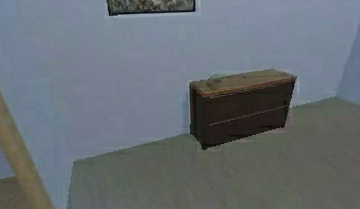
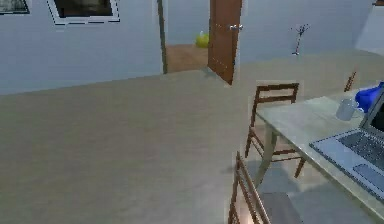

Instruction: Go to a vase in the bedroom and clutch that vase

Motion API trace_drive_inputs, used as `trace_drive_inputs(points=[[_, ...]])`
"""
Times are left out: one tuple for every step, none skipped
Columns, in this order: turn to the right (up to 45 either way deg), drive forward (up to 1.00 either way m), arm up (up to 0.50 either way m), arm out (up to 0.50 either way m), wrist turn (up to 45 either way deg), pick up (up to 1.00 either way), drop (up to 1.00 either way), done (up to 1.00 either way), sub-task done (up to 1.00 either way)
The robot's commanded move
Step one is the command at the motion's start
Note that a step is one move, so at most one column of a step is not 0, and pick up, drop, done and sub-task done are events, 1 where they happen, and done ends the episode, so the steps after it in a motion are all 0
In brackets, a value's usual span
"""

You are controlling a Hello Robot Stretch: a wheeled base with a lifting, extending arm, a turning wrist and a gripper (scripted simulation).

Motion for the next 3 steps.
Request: trace_drive_inputs(points=[[45.0,0.0,0.0,0.0,0.0,0.0,0.0,0.0,0.0],[21.0,0.0,0.0,0.0,0.0,0.0,0.0,0.0,0.0],[0.0,0.65,0.0,0.0,0.0,0.0,0.0,0.0,0.0]])
